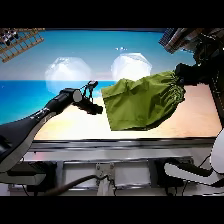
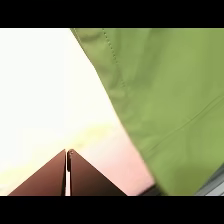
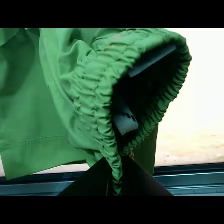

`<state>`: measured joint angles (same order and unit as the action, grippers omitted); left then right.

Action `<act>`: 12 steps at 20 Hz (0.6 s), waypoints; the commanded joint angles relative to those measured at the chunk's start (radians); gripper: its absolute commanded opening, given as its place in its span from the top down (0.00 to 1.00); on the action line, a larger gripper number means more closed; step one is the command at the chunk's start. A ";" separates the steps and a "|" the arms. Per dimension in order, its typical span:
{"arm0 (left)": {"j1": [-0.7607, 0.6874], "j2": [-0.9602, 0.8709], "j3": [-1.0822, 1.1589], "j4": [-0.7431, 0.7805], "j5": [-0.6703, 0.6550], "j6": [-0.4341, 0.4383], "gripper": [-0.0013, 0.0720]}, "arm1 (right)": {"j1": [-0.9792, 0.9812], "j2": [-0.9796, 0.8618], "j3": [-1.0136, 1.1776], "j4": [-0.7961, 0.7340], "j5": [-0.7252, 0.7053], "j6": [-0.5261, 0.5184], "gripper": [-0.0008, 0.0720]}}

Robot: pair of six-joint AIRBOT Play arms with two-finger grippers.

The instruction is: Fold the clothes and pants, and hang the long-sleeved shirts on hangers.

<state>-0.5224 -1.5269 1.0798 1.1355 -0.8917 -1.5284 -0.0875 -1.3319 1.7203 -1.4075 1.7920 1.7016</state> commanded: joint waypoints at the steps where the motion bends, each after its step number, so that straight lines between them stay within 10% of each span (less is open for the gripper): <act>1: 0.006 -0.014 -0.023 -0.123 0.109 -0.001 0.97 | 0.001 -0.001 0.001 -0.008 -0.004 0.010 0.94; 12: 0.011 -0.060 -0.023 -0.306 0.133 0.123 0.97 | 0.114 -0.003 0.001 -0.015 -0.041 0.020 0.93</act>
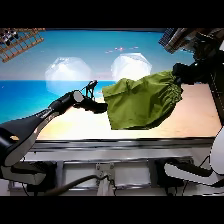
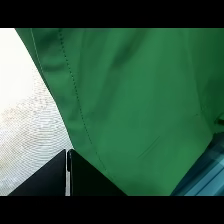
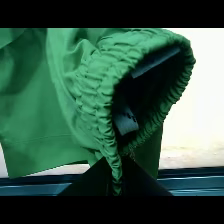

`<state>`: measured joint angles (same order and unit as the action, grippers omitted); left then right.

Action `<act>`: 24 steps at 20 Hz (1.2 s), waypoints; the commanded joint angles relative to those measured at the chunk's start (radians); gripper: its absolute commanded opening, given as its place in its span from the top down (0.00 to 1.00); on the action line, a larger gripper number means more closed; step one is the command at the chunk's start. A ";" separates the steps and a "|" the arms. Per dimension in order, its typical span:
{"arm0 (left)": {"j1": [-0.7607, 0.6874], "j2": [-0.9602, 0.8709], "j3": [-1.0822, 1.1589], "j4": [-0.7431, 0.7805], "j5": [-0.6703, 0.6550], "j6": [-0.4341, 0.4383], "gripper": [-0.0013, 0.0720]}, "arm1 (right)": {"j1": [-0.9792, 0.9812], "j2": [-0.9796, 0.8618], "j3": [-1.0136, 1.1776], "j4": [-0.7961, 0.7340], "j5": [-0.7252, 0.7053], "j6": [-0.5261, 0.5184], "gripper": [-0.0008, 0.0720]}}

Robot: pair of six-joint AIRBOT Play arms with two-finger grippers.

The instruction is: Fold the clothes and pants, and hang the long-sleeved shirts on hangers.

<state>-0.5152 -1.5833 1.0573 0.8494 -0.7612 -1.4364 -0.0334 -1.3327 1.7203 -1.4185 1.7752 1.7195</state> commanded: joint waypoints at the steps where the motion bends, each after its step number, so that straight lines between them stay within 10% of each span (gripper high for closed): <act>1: 0.006 -0.004 -0.001 -0.019 -0.001 0.031 0.97 | 0.096 -0.006 0.001 -0.011 -0.041 0.014 0.93; 11: 0.032 0.006 -0.001 0.097 -0.124 0.030 0.97 | 0.507 -0.197 0.001 -0.072 -0.195 0.120 0.91; 17: 0.304 0.199 -0.001 0.303 -0.214 -0.060 0.97 | 0.624 -0.308 -0.017 -0.082 -0.268 0.151 0.91; 19: 0.407 0.252 -0.001 0.303 -0.242 -0.060 0.97 | 0.660 -0.327 -0.017 -0.080 -0.286 0.155 0.79; 22: 0.497 0.278 -0.001 0.303 -0.295 -0.060 0.97 | 0.713 -0.338 -0.017 -0.060 -0.280 0.154 0.30; 24: 0.512 0.283 -0.001 0.303 -0.305 -0.061 0.97 | 0.743 -0.331 -0.016 -0.038 -0.240 0.140 0.25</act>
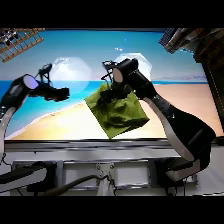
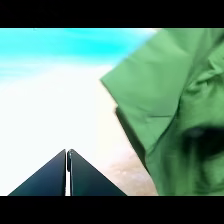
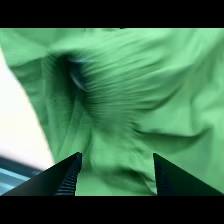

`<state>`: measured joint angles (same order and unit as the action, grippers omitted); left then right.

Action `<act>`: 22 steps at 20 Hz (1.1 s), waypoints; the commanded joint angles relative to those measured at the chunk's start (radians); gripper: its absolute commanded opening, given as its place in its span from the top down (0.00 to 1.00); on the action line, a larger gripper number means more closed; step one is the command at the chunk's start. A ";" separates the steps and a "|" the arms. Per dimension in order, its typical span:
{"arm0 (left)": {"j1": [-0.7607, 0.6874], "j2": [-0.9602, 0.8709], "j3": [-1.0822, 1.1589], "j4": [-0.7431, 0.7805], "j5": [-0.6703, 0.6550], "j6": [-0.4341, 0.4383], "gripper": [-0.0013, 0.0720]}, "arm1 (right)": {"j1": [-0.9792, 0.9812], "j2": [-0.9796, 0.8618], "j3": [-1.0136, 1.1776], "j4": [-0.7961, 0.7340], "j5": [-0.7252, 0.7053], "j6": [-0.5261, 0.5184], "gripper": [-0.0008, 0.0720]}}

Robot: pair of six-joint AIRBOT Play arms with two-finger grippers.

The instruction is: Fold the clothes and pants, and hang the long-sleeved shirts on hangers.

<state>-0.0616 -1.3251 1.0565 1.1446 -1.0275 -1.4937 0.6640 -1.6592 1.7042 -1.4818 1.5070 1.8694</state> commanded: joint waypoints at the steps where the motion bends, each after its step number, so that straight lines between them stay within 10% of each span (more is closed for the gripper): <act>1: 0.058 0.025 0.000 0.007 -0.040 -0.011 0.97 | 0.053 0.006 0.000 0.014 0.046 -0.038 0.25; 9: -0.062 0.025 0.000 -0.024 -0.078 -0.011 0.97 | -0.299 0.117 -0.001 -0.174 -0.016 -0.085 0.30; 16: -0.212 0.025 0.000 -0.118 -0.027 -0.010 0.97 | -0.789 0.029 -0.106 0.667 -0.138 -0.614 0.02; 22: -0.229 0.026 0.000 -0.128 -0.027 0.009 0.97 | -0.862 -0.179 -0.107 0.816 -0.074 -0.687 0.02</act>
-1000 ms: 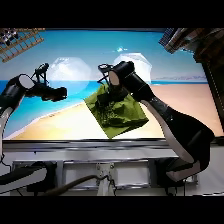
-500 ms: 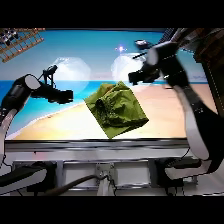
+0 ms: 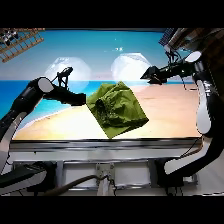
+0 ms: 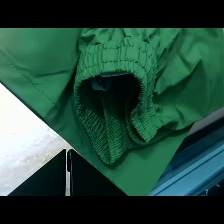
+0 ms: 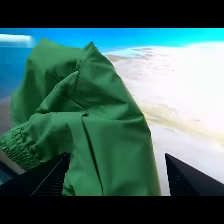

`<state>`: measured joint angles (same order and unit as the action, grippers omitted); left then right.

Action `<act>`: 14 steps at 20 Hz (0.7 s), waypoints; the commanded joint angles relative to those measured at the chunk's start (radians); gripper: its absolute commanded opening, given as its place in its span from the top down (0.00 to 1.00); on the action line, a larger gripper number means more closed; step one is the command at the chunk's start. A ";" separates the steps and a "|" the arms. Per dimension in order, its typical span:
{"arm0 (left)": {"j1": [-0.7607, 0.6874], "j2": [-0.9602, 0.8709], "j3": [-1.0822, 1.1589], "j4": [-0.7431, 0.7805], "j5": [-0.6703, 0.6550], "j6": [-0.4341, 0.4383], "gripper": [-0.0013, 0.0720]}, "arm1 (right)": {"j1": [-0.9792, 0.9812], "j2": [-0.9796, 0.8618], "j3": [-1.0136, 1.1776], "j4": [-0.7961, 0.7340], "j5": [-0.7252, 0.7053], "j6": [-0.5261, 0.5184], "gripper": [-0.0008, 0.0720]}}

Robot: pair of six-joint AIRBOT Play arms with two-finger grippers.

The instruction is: Fold the clothes and pants, and hang the long-sleeved shirts on hangers.

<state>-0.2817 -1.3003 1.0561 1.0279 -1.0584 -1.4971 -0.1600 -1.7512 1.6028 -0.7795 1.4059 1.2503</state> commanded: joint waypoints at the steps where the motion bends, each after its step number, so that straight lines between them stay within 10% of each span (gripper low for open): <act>1: -0.009 0.001 0.000 -0.011 0.004 0.013 0.97 | -0.030 -0.115 -0.005 0.113 0.038 -0.070 0.02; 14: -0.010 0.000 0.000 -0.011 0.003 0.012 0.97 | 0.031 -0.239 -0.036 0.121 0.061 -0.090 0.02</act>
<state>-0.2905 -1.3003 1.0561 1.0168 -1.0557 -1.4857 -0.1501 -1.9770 1.5848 -0.6643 1.4586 1.1610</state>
